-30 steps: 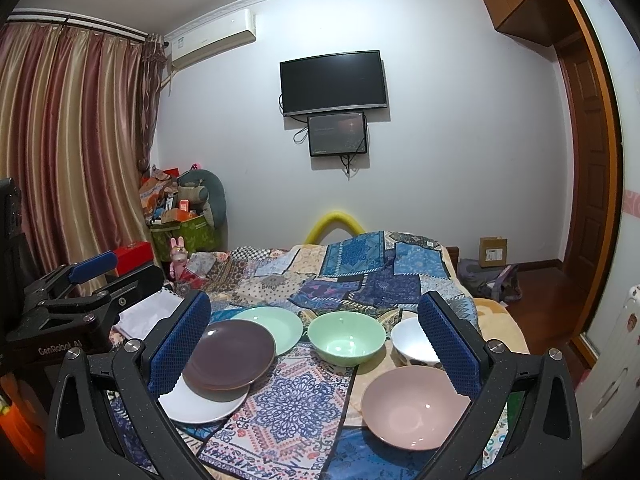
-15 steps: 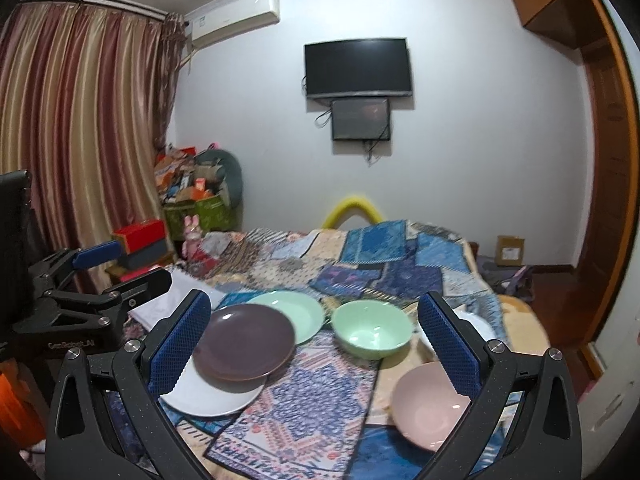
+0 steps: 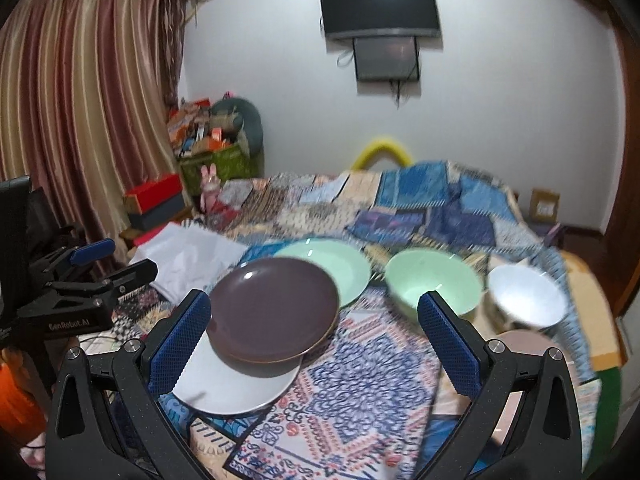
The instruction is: Organize plates and bowls
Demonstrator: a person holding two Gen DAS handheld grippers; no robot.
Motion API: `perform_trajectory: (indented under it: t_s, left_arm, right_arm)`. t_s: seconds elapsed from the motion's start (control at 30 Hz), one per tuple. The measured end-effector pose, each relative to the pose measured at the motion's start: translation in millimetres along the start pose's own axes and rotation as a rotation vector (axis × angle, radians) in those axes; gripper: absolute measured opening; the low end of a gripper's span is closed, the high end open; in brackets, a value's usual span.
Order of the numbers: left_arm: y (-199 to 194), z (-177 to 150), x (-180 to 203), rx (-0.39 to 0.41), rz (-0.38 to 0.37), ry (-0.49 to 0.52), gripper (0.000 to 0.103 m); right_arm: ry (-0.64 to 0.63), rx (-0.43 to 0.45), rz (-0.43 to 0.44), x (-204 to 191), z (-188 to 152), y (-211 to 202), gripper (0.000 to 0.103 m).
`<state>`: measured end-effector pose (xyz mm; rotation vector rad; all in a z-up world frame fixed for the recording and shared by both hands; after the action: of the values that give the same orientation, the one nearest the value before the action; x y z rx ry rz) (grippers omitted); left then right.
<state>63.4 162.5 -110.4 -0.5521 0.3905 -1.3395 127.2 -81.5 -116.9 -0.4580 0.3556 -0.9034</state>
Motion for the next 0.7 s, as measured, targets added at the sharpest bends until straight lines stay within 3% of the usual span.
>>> perform_trajectory:
  t_s: [0.2,0.4,0.57,0.7]
  left_arm:
    - [60,-4,-33,-0.122,0.005,-0.037,0.081]
    - [111,-7,-45,-0.236,-0.073,-0.059,0.076]
    - [145,-7,-46,-0.303,-0.119,-0.053,0.058]
    - [157,-7,-44,-0.315,-0.115,-0.032,0.052]
  right_arm:
    - [0.016,-0.104,-0.017,4,-8,52,0.103]
    - [0.034,-0.193,-0.042,13,-15,96,0.089]
    - [0.058,-0.256,-0.038,20,-21,117,0.077]
    - [0.081,-0.298,-0.011,23,-26,133,0.071]
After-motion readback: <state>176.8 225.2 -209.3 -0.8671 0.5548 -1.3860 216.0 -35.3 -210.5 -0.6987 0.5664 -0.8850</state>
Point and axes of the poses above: each gripper's, at about its wrist camera, not at the fingertips, and y roughly the way its jaws point, x to its right, z to its top, the point moved 1 cm from there along y, roughly the way its jaws point, and after that the axes turned 3 degrees about -x, right-handed, at the moved point
